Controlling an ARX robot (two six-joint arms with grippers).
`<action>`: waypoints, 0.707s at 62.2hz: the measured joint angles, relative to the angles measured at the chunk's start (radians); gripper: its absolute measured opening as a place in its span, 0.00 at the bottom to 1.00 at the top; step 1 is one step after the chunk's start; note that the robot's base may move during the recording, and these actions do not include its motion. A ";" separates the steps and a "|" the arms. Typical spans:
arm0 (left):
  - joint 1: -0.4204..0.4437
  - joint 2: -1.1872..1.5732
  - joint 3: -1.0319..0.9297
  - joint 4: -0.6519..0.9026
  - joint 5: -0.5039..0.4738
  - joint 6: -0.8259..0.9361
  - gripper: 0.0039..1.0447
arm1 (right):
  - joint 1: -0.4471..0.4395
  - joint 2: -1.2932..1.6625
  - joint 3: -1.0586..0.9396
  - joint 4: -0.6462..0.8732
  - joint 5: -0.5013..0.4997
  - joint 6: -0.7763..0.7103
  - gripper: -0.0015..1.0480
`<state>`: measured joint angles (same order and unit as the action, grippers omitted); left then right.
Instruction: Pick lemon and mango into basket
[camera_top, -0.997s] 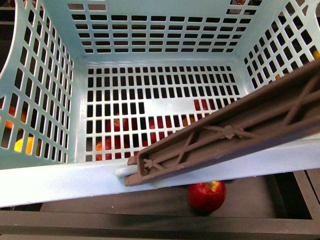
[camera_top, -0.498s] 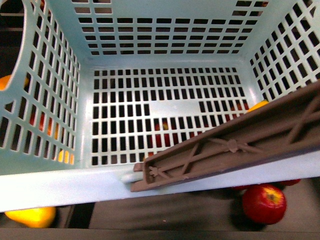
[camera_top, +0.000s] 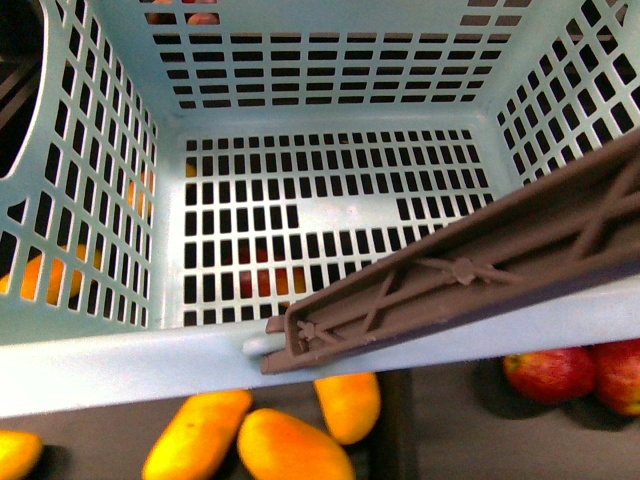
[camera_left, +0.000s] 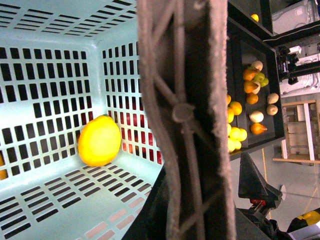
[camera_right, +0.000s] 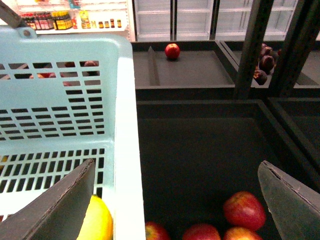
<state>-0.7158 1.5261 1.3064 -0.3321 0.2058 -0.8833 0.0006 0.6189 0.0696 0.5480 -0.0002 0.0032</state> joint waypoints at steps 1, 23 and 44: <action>0.000 0.000 0.000 0.000 0.000 0.000 0.05 | 0.000 0.000 0.000 0.000 0.000 0.000 0.92; 0.002 0.000 0.000 0.000 -0.004 -0.002 0.05 | 0.000 0.001 -0.001 0.000 0.000 0.000 0.92; 0.002 0.000 0.000 0.000 -0.003 -0.001 0.05 | 0.000 0.001 -0.002 0.000 0.000 0.000 0.92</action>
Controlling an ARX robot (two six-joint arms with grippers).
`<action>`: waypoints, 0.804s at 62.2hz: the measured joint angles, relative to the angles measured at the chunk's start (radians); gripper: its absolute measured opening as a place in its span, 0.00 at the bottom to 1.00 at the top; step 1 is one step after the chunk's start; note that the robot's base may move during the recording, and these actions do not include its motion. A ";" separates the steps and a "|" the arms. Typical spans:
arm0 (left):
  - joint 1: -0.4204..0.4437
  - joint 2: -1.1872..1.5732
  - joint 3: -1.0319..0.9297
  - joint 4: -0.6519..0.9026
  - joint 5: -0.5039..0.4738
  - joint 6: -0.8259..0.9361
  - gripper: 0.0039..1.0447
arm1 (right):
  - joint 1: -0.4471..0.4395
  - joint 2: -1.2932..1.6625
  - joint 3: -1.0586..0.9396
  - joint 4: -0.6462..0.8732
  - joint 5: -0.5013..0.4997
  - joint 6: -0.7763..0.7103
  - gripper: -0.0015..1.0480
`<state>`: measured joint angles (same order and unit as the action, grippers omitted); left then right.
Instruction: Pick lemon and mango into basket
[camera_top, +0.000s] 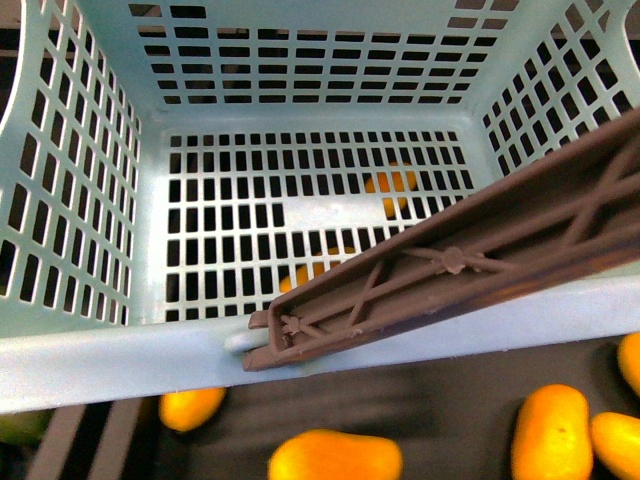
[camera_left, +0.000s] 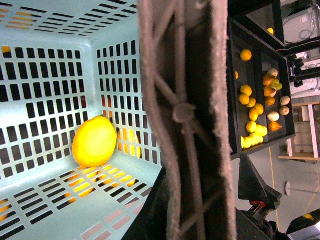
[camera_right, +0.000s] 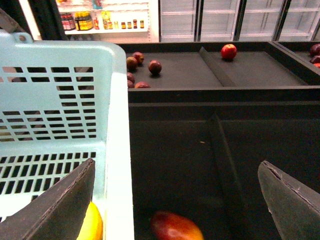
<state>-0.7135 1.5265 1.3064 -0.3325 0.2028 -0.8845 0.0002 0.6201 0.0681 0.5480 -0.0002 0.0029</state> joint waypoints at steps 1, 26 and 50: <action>0.000 0.000 0.000 0.000 -0.001 0.001 0.05 | 0.000 0.000 0.000 0.000 0.000 0.000 0.92; 0.006 -0.002 0.000 -0.001 -0.003 -0.001 0.05 | 0.041 0.018 0.057 -0.183 0.179 0.074 0.92; 0.001 -0.002 0.000 -0.001 0.000 0.000 0.05 | -0.271 0.459 0.264 -0.136 0.264 0.023 0.92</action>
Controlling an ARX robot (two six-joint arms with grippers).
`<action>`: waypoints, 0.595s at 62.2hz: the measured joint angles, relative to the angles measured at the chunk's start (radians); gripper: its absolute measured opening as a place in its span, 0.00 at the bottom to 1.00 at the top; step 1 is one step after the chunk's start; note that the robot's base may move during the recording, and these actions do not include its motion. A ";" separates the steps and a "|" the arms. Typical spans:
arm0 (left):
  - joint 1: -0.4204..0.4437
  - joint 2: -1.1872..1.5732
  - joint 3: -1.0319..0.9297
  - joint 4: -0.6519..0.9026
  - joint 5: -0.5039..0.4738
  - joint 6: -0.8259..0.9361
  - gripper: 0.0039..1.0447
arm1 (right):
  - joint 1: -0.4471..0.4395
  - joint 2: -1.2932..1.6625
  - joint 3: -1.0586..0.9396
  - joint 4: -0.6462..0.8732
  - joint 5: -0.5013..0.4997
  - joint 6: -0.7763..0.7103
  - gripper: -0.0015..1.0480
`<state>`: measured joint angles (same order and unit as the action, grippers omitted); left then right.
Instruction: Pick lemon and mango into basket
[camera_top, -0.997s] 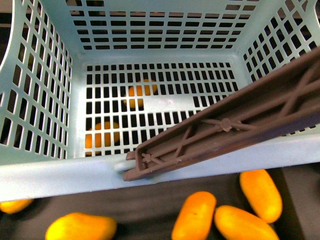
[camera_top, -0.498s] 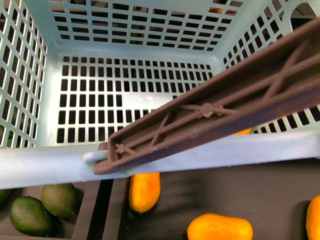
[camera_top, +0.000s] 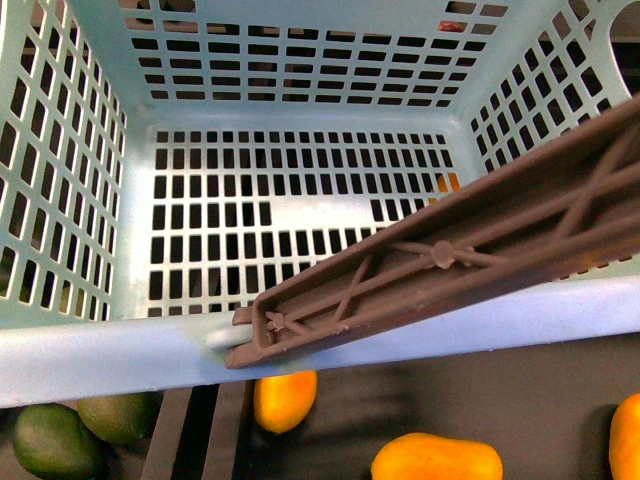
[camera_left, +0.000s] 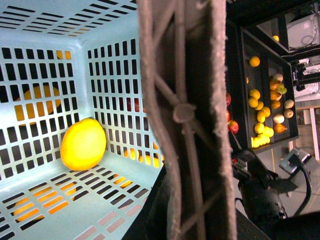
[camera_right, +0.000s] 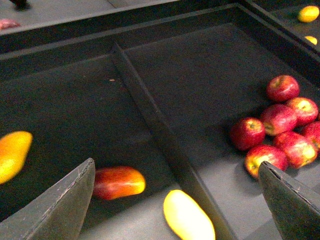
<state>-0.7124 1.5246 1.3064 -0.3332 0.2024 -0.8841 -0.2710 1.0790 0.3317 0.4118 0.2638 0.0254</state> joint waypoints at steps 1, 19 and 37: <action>0.000 0.000 0.000 0.000 0.000 0.000 0.05 | -0.017 0.035 0.012 0.014 -0.020 -0.024 0.92; 0.000 0.000 0.000 0.000 0.002 0.000 0.05 | -0.115 0.448 0.130 0.064 -0.282 -0.364 0.92; 0.000 0.000 0.000 0.000 0.000 0.000 0.05 | -0.105 0.722 0.220 0.081 -0.301 -0.684 0.92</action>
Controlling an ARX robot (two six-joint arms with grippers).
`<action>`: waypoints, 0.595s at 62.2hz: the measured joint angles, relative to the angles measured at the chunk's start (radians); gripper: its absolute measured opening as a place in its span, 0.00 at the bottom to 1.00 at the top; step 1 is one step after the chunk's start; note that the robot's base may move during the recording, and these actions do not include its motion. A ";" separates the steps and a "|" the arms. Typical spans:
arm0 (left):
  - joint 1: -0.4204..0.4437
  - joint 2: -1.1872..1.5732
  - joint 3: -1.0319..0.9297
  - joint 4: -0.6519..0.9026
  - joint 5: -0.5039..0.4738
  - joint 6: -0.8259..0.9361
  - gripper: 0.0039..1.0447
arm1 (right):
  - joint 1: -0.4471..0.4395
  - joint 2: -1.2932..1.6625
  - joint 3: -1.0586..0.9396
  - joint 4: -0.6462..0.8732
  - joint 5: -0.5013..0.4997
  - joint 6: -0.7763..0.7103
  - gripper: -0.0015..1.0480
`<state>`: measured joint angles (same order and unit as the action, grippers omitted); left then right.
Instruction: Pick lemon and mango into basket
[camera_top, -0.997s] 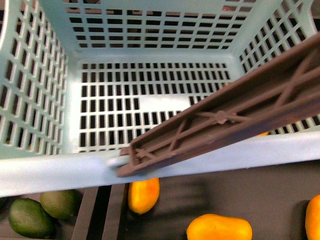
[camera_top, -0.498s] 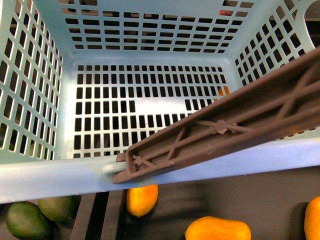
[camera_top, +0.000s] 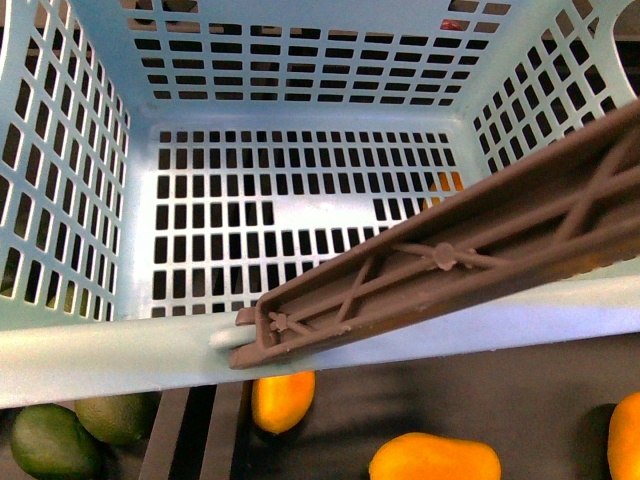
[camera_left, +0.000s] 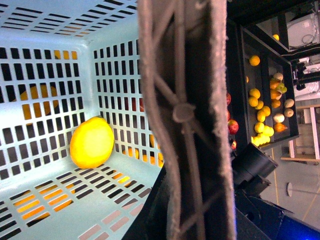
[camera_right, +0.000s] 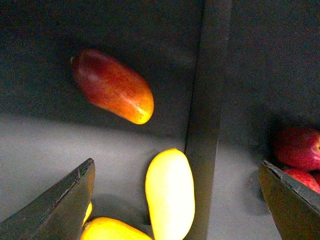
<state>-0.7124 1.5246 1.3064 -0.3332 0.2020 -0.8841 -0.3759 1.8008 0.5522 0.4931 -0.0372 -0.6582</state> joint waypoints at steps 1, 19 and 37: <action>0.000 0.000 0.000 0.000 0.000 0.000 0.05 | 0.003 0.021 0.007 0.003 0.002 -0.024 0.92; 0.000 0.000 0.000 0.000 0.001 0.000 0.05 | 0.057 0.280 0.122 0.027 0.045 -0.256 0.92; 0.000 0.000 0.000 0.000 0.000 0.000 0.05 | 0.095 0.480 0.336 -0.059 0.066 -0.280 0.92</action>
<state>-0.7124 1.5246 1.3064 -0.3332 0.2024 -0.8841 -0.2813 2.2807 0.8879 0.4339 0.0288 -0.9386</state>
